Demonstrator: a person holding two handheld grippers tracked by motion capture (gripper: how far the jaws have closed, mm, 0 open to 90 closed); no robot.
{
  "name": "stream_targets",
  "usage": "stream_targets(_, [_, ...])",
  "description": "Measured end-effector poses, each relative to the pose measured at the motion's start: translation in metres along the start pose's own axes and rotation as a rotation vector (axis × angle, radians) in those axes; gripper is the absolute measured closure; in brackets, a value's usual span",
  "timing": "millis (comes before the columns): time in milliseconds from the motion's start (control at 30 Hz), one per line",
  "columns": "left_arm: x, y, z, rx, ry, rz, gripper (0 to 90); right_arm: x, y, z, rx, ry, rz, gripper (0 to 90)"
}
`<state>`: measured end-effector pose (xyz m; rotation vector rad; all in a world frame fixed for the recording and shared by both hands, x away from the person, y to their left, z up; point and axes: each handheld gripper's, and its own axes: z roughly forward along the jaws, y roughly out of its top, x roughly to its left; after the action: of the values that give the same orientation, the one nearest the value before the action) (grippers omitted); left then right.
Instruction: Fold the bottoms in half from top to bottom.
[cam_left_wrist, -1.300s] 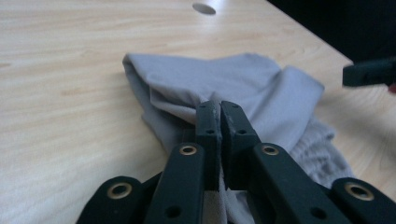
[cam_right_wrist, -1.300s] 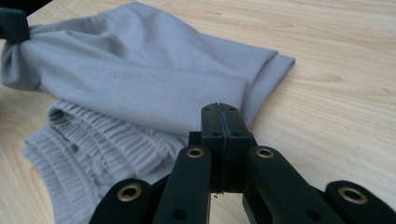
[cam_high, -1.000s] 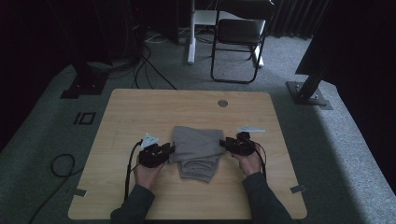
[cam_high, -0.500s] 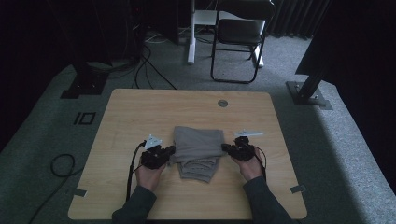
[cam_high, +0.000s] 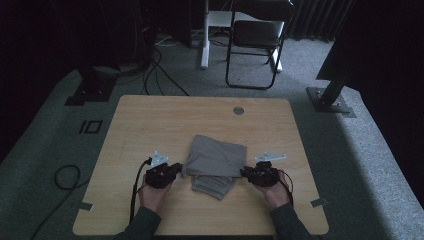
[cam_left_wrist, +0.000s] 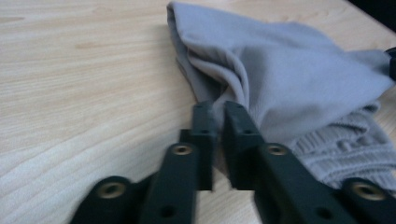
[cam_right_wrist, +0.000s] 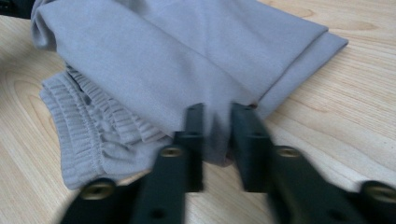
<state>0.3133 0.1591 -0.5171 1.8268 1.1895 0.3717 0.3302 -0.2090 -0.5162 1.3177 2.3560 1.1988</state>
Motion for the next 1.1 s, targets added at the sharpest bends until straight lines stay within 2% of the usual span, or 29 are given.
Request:
stream_targets(67, [-0.002, 0.007, 0.001, -0.023, -0.016, -0.003, 71.8, -0.003, 0.003, -0.003, -0.030, -0.002, 0.034, 62.1])
stream_targets(167, [-0.009, 0.017, 0.007, -0.031, -0.033, 0.032, 66.3, -0.004, 0.009, -0.004, -0.046, -0.008, 0.058, 59.0])
stream_targets(233, [-0.013, 0.021, 0.016, 0.010, -0.020, 0.066, 65.4, -0.003, 0.010, 0.001, -0.036, -0.005, 0.068, 57.8])
stream_targets(367, [-0.010, 0.019, 0.035, 0.104, -0.024, 0.048, 73.1, -0.002, 0.008, 0.014, 0.015, -0.001, 0.093, 57.8])
stream_targets(400, [-0.010, 0.019, 0.035, 0.112, -0.024, 0.052, 79.2, -0.003, 0.008, 0.016, 0.024, 0.005, 0.100, 63.5])
stream_targets(433, [-0.009, 0.020, 0.035, 0.110, -0.029, 0.052, 85.4, -0.003, 0.007, 0.015, 0.024, 0.020, 0.102, 73.2])
stream_targets(500, [-0.009, 0.023, 0.032, 0.098, -0.027, 0.058, 87.8, -0.002, 0.009, 0.012, 0.019, 0.011, 0.090, 84.8])
stream_targets(533, [-0.009, 0.026, 0.030, 0.085, -0.028, 0.058, 88.0, -0.001, 0.010, 0.009, 0.011, 0.015, 0.086, 87.3])
stream_targets(700, [-0.006, 0.039, 0.016, 0.023, -0.017, 0.054, 88.2, 0.001, 0.016, -0.006, -0.039, 0.012, 0.071, 88.4])
stream_targets(800, [-0.005, 0.044, 0.006, 0.000, -0.037, 0.036, 88.2, 0.006, 0.018, -0.016, -0.070, 0.019, 0.064, 88.5])
stream_targets(967, [-0.006, 0.045, -0.011, -0.036, -0.059, 0.020, 88.1, 0.021, 0.016, -0.041, -0.128, 0.048, 0.033, 88.5])
stream_targets(1033, [-0.006, 0.043, -0.013, -0.034, -0.062, 0.016, 88.1, 0.024, 0.013, -0.046, -0.132, 0.058, 0.034, 88.5])
stream_targets(1067, [-0.008, 0.036, -0.015, -0.002, -0.058, 0.027, 87.9, 0.032, 0.007, -0.050, -0.109, 0.076, 0.010, 88.5])
stream_targets(1100, [-0.009, 0.031, -0.014, 0.021, -0.064, 0.028, 87.9, 0.034, 0.004, -0.049, -0.095, 0.082, 0.004, 88.5])
